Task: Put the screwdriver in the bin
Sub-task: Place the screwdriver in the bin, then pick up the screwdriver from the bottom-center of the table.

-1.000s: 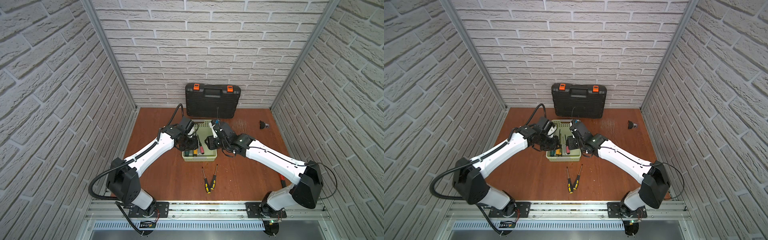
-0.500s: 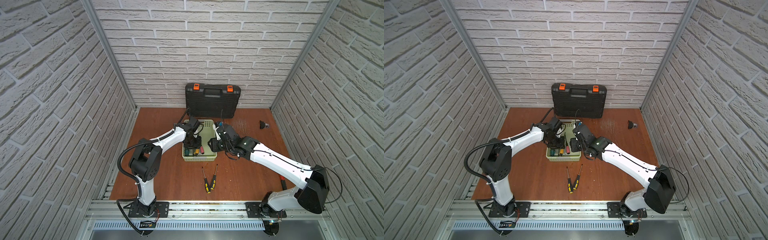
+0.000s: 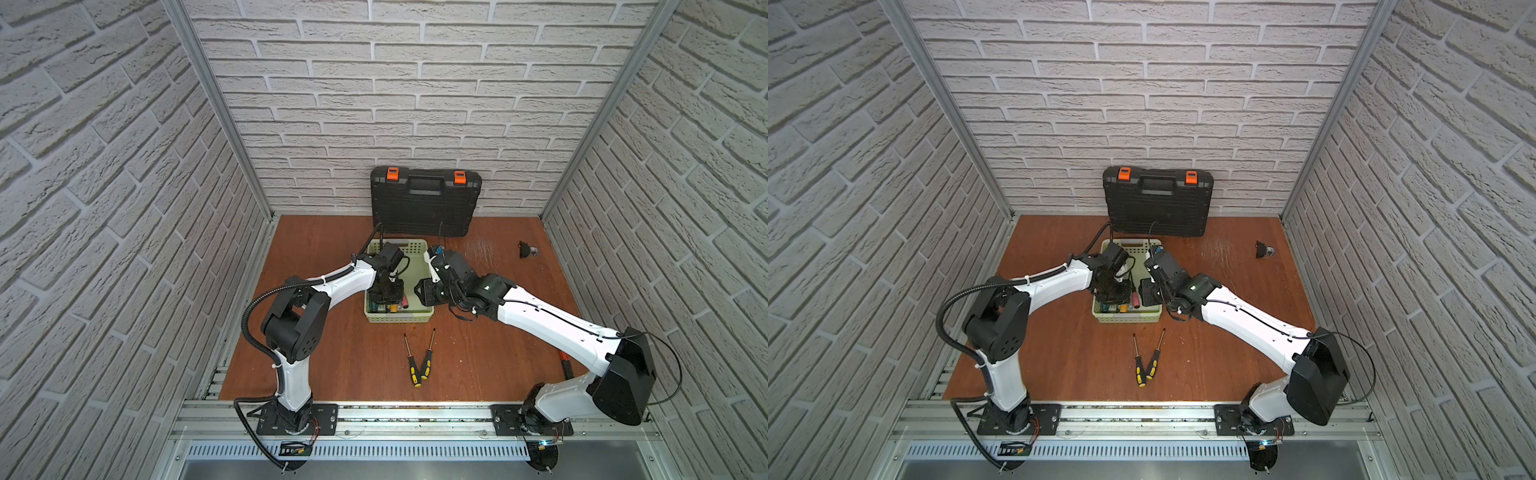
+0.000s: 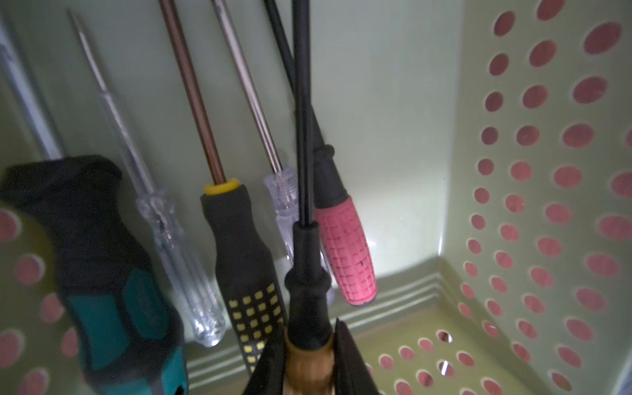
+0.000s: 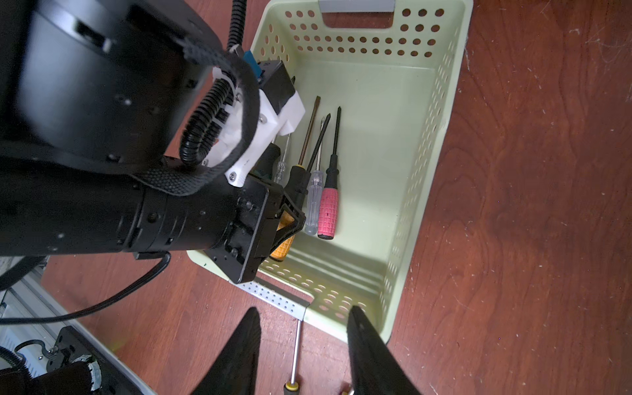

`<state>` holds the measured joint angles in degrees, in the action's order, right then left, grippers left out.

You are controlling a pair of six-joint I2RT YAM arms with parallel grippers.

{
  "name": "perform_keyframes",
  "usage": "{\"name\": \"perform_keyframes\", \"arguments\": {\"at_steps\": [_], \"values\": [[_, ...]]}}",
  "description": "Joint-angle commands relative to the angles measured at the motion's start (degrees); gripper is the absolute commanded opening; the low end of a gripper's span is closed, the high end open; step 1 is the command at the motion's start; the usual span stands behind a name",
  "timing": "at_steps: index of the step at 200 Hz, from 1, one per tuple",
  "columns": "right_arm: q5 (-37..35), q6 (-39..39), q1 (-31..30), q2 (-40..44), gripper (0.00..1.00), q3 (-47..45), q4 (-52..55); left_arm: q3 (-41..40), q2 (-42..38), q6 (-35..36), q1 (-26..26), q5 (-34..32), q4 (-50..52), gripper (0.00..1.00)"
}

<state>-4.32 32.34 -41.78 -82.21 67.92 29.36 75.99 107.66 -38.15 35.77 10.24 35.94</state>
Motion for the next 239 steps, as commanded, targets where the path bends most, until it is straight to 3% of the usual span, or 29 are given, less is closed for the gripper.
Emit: {"name": "perform_keyframes", "arguments": {"at_steps": [1,30,93,186,239], "values": [[0.6,0.3,0.1,0.2,0.44,0.8,-0.6,-1.3,1.0,0.1,0.6,-1.6,-2.2,0.19],[0.5,0.4,0.1,0.5,0.43,0.9,-0.2,-1.8,0.5,0.0,1.0,-2.6,-3.0,0.37],[0.1,0.5,0.2,1.1,0.43,1.4,1.3,-1.9,-7.9,0.8,0.9,-2.9,-2.7,0.48],[-2.8,1.3,-0.3,3.7,0.43,0.7,8.3,-10.5,-24.4,3.1,-0.5,-1.4,-4.0,0.49],[-8.8,8.3,-4.5,6.4,0.43,-2.5,12.5,-17.5,-36.7,2.6,2.1,-1.5,-2.6,0.49]]}}
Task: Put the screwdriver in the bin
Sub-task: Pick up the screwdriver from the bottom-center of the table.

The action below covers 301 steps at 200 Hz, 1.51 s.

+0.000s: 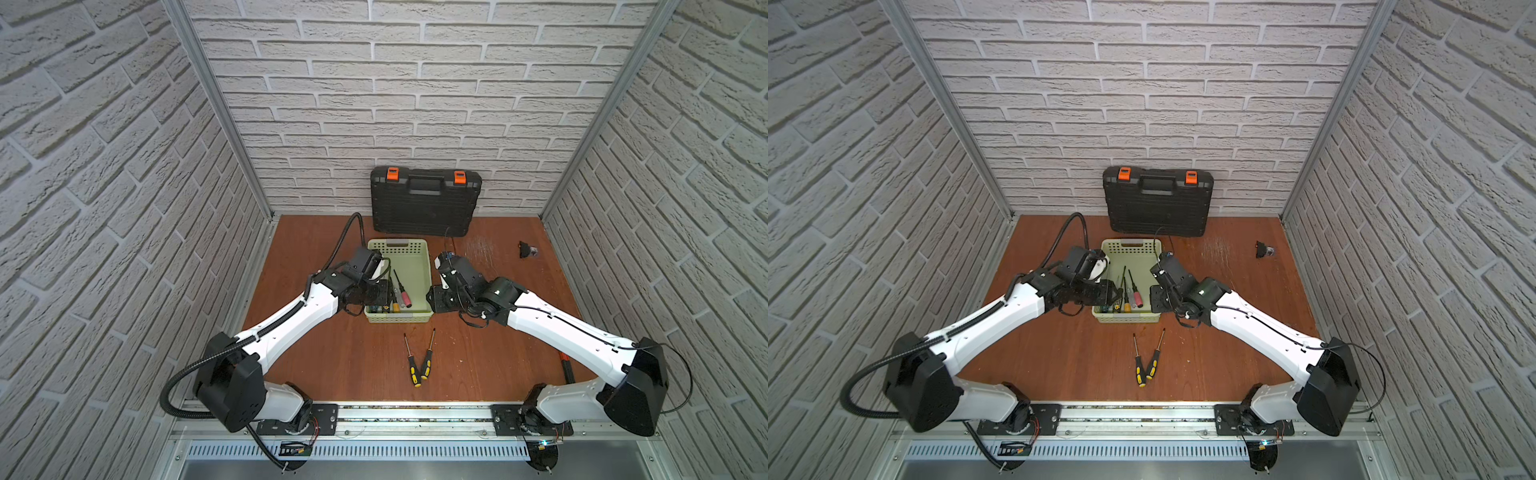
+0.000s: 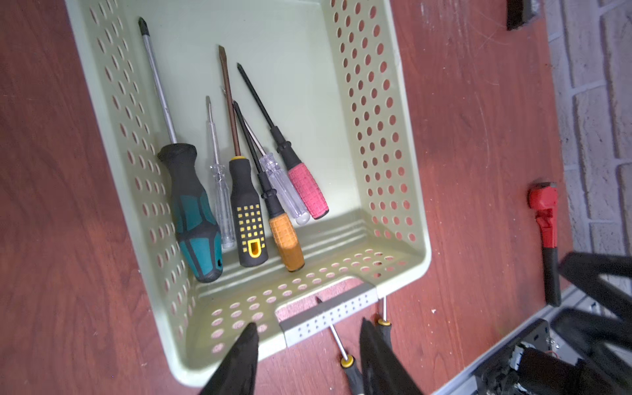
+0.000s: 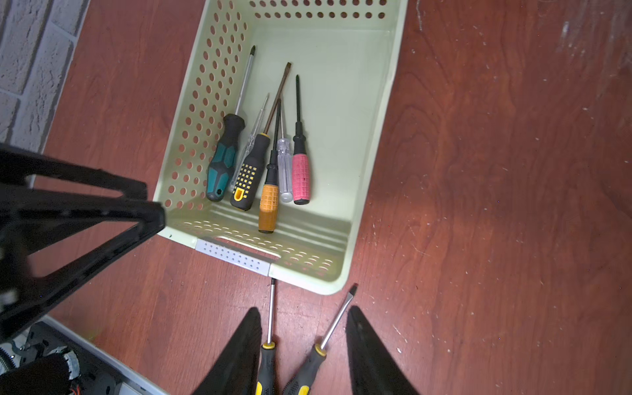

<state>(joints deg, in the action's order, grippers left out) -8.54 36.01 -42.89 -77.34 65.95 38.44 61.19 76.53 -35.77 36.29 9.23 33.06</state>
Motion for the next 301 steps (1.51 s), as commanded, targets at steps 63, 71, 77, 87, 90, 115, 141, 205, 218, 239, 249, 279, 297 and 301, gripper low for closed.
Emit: {"name": "perform_keyframes", "arguments": {"at_steps": [63,71,77,87,90,115,141,205,218,239,249,279,297,301], "values": [[-2.2,23.9,-15.8,-0.8,0.5,-7.6,8.4,-13.2,-19.7,-2.7,4.1,-6.7,2.3,0.51],[-1.6,24.9,-16.8,-1.8,0.51,-7.3,8.4,-13.8,-20.8,-2.8,4.2,-7.3,2.3,0.52],[-1.0,25.7,-17.5,-2.7,0.52,-6.9,8.5,-14.1,-21.6,-2.7,4.1,-7.8,2.2,0.52],[0.2,27.1,-18.2,-4.3,0.54,-6.6,8.8,-14.3,-22.5,-2.5,4.1,-8.2,2.0,0.52],[0.5,27.6,-18.3,-4.7,0.54,-6.6,8.9,-14.3,-22.7,-2.3,4.1,-8.3,2.0,0.52],[1.6,30.0,-18.8,-7.0,0.57,-7.9,8.6,-14.1,-23.9,-0.4,3.9,-9.7,2.9,0.52],[1.9,30.9,-18.8,-9.4,0.58,-8.3,7.3,-14.7,-25.1,0.3,3.7,-10.8,3.4,0.53],[3.0,31.5,-18.8,-14.6,0.55,-10.2,4.2,-17.0,-28.6,-0.5,3.1,-11.2,3.0,0.53],[2.4,30.9,-18.7,-15.1,0.54,-9.8,4.1,-17.1,-28.8,-0.6,3.1,-11.2,3.2,0.53],[1.5,30.2,-18.7,-16.1,0.52,-9.0,4.7,-17.1,-29.1,-0.8,3.0,-11.5,3.6,0.53],[1.6,30.0,-18.5,-16.5,0.5,-9.3,4.2,-17.0,-29.2,-0.7,3.0,-11.5,3.7,0.53],[2.0,28.8,-17.0,-17.5,0.44,-11.2,2.7,-16.8,-29.3,-0.9,3.0,-11.6,4.0,0.53],[2.8,27.9,-16.2,-17.1,0.42,-12.5,1.4,-16.4,-29.2,-0.7,3.0,-11.8,4.5,0.53],[2.9,27.9,-16.2,-17.1,0.4,-12.5,1.3,-16.4,-29.1,-0.6,3.0,-11.9,4.6,0.53]]}}
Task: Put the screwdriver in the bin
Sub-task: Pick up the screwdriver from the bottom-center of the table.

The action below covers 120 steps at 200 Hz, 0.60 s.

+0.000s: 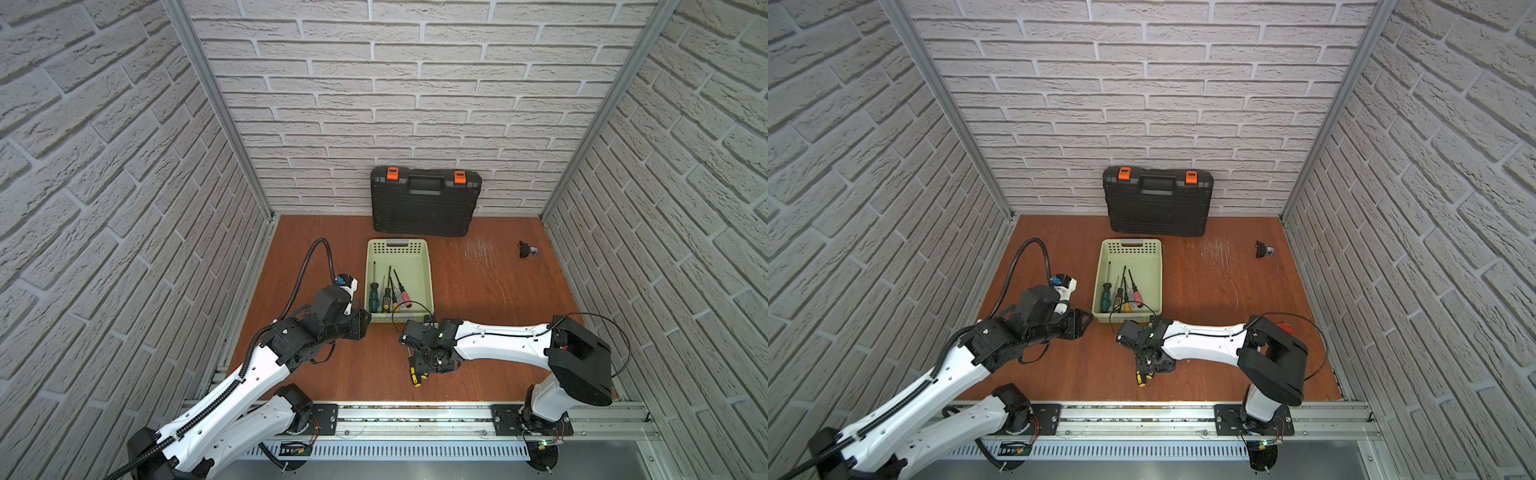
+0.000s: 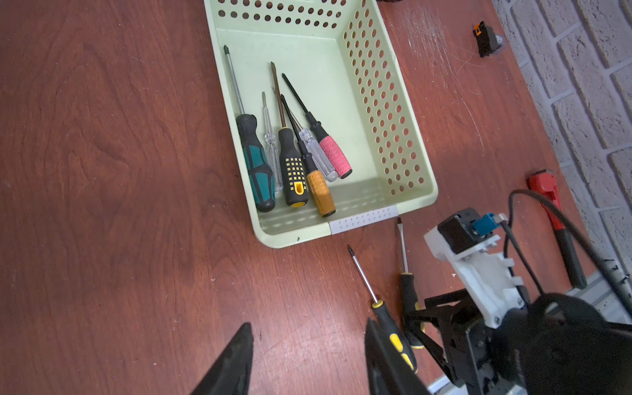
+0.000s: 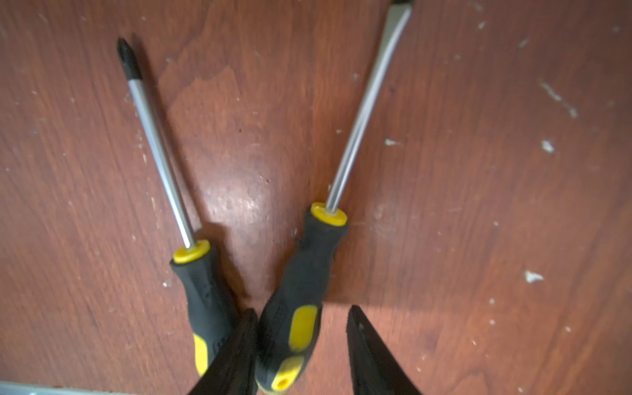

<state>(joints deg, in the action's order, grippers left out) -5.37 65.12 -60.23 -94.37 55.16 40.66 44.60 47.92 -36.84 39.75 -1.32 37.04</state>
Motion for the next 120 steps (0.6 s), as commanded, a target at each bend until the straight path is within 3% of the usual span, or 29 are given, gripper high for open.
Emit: {"name": "perform_keyframes", "arguments": {"at_steps": [1,52,74,120], "values": [[-0.3,-1.3,1.1,0.0,0.4,-1.7,-1.0,0.3,-0.5,0.4,-0.5,-1.3,0.6,0.53],[1.6,-2.4,1.1,-1.5,0.23,-2.5,-2.7,1.4,0.5,0.9,-0.4,-2.2,1.1,0.53],[2.1,-3.3,1.2,-1.8,0.06,-2.6,-3.5,2.0,1.0,1.5,-0.4,-2.4,1.4,0.53],[-0.3,-7.5,1.3,3.4,0.05,-1.1,4.5,4.2,1.2,3.6,-1.4,-4.9,3.7,0.53]]}}
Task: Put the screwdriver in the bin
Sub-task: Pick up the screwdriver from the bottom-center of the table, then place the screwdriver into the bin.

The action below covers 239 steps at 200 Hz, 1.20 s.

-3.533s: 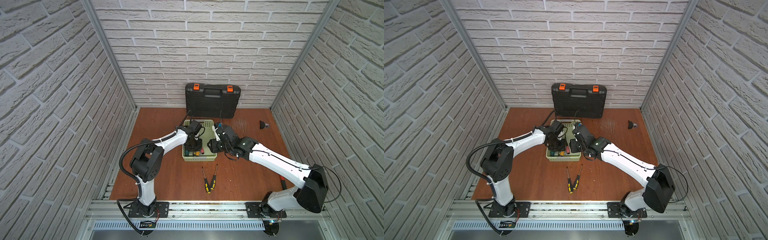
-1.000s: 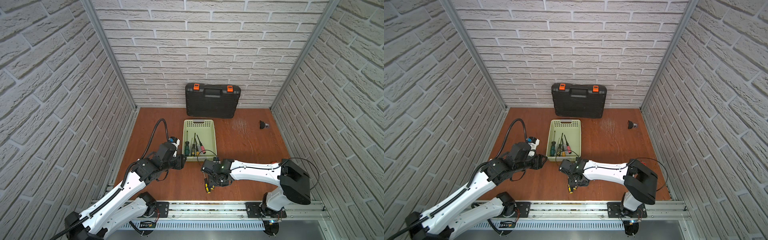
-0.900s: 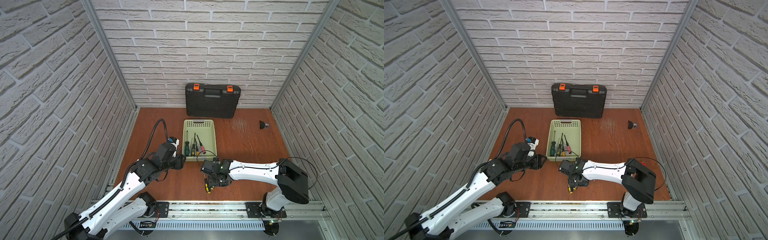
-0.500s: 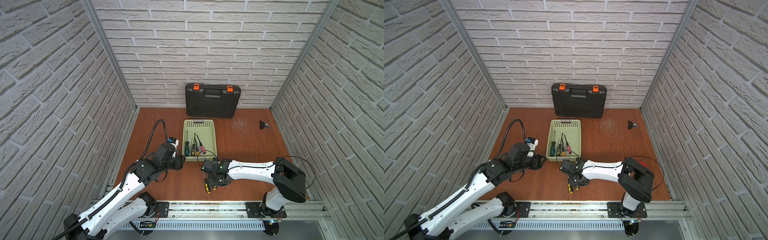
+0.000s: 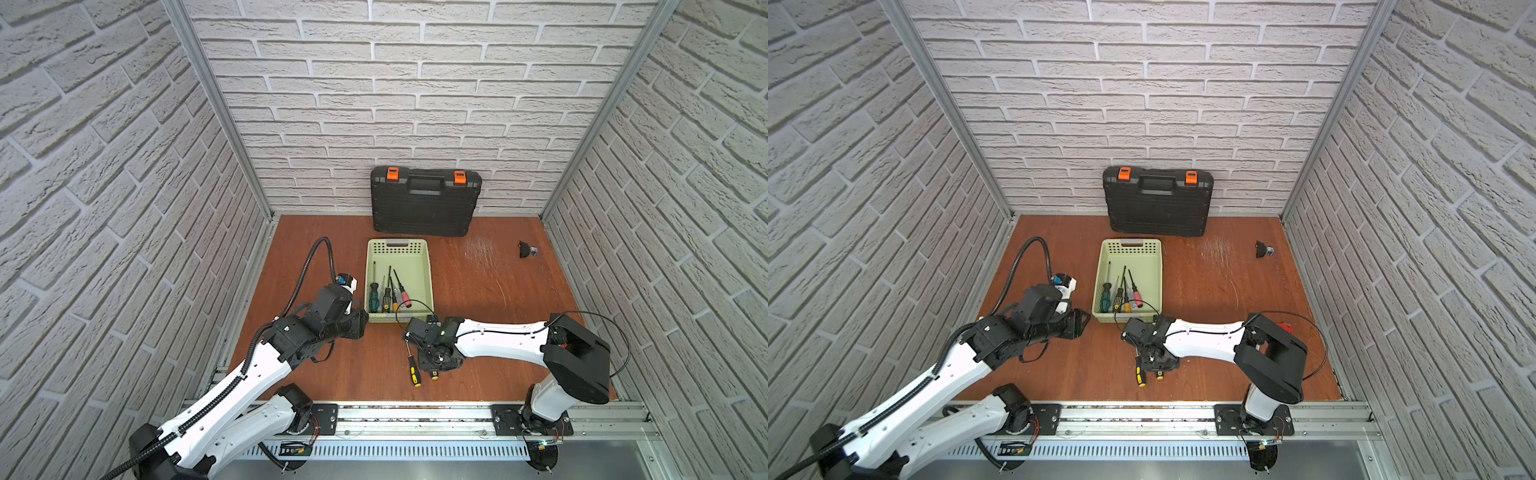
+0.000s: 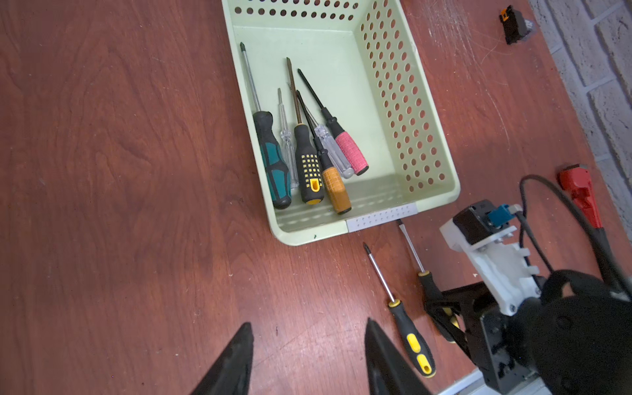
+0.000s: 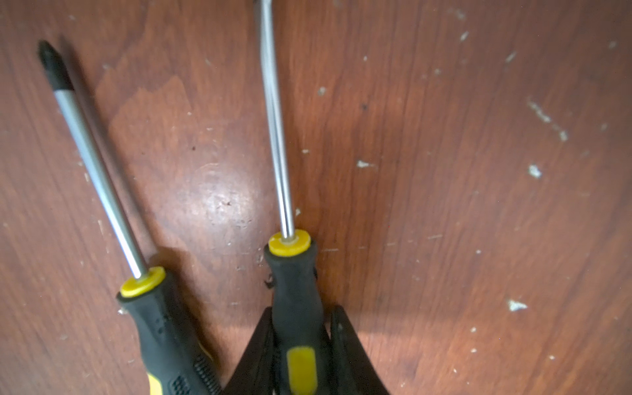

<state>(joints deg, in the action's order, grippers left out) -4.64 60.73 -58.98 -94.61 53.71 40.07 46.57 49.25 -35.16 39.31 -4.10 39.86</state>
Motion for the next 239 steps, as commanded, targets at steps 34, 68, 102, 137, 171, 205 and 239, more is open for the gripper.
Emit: {"name": "perform_keyframes", "arguments": {"at_steps": [34,68,102,137,171,205,239], "values": [[-2.7,-10.5,0.0,14.8,0.05,4.1,14.2,2.9,0.8,1.6,-3.2,-1.8,-1.1,0.53],[-2.8,-14.0,0.4,20.1,0.05,12.7,20.6,4.6,3.1,0.5,-5.9,-2.0,-1.9,0.53],[0.8,-17.7,6.1,17.0,0.06,19.7,10.5,3.7,2.2,-1.4,-6.3,-3.1,-0.7,0.53],[10.1,-24.5,14.9,4.7,0.05,27.1,-1.4,4.6,-1.2,-2.0,-6.5,-4.9,4.1,0.54],[20.6,-28.4,21.6,-9.3,0.06,38.0,-3.1,3.8,-3.9,-2.8,-7.0,-7.2,6.7,0.54],[28.9,-24.8,24.3,-18.3,0.06,41.2,-7.8,4.3,-2.8,-2.5,-7.4,-7.3,6.4,0.54],[24.8,-23.1,24.1,-20.9,0.06,37.4,-10.2,4.8,-2.4,-3.0,-7.6,-8.0,6.9,0.54]]}}
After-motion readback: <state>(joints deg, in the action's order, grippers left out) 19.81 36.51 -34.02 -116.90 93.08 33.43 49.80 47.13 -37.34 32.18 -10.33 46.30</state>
